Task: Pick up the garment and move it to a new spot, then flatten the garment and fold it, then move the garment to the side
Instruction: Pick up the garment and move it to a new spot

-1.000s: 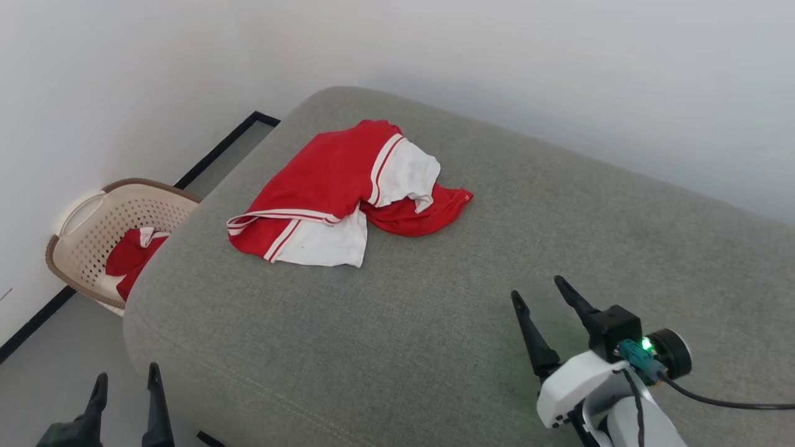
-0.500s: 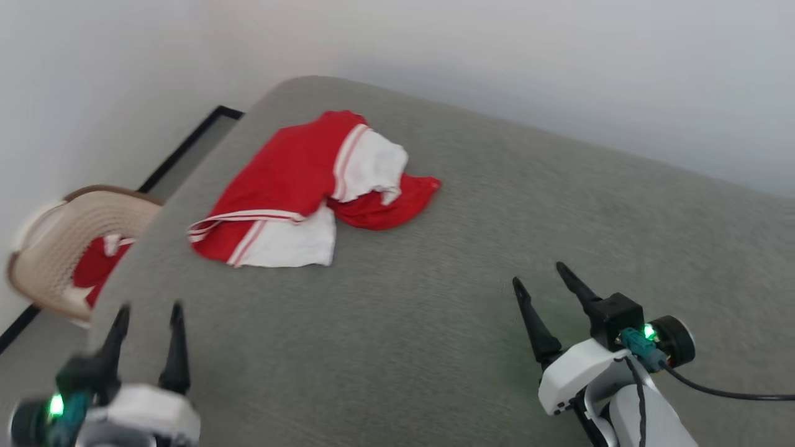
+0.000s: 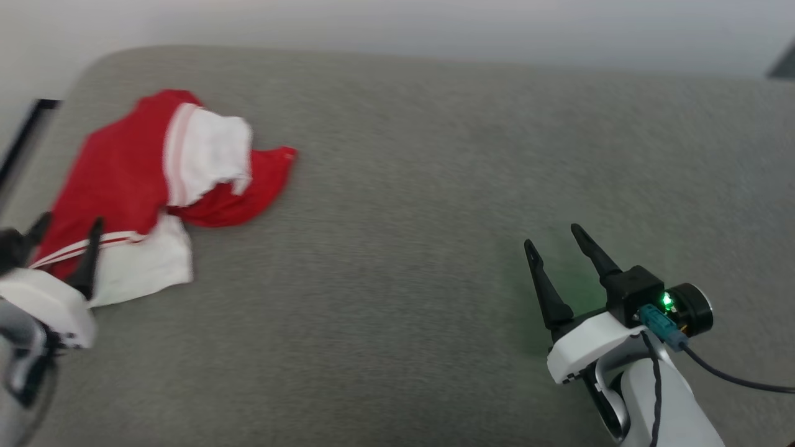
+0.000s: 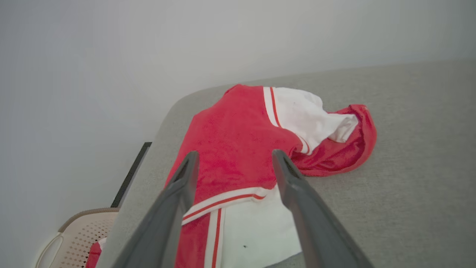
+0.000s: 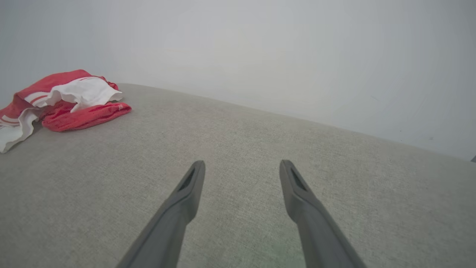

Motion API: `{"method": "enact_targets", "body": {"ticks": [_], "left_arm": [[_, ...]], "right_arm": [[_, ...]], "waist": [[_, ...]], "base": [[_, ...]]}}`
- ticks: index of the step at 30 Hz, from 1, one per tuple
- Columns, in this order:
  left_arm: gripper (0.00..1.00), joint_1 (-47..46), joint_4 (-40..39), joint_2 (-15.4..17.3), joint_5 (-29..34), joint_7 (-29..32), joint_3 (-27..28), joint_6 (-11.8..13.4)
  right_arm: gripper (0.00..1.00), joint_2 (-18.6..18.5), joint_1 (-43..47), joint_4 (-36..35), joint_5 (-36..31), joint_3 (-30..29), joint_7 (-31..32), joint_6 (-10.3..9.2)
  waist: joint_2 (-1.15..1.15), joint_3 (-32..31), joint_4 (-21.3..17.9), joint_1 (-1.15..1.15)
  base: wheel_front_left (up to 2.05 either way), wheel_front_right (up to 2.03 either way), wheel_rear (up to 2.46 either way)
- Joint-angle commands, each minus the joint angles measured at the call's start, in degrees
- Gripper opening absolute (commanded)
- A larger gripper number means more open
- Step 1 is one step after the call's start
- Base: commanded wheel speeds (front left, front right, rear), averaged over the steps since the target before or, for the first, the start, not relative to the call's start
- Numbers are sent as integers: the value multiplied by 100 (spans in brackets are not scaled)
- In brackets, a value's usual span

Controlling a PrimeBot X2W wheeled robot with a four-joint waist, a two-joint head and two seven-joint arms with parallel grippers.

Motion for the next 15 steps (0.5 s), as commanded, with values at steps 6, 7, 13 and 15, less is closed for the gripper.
{"method": "enact_targets", "body": {"ticks": [6,7,13,15], "left_arm": [[100,-805,540,1072,-1641,993,-1300,15],[100,-880,576,1194,-1868,1179,-1447,16],[100,-1175,628,1819,-2950,2014,-2253,15],[100,-1260,681,1944,-3110,2110,-2456,14]], "right_arm": [[100,2,-64,-270,92,49,-14,-5],[100,1,-70,-306,93,54,-14,-6],[100,2,-185,-521,122,159,-14,-6],[100,1,-209,-598,114,177,-15,-5]], "waist": [[0,848,-997,0],[0,908,-1050,0],[0,1293,-1361,0],[0,1434,-1437,0]], "base": [[0,0,0],[0,0,0],[0,0,0],[0,0,0]]}}
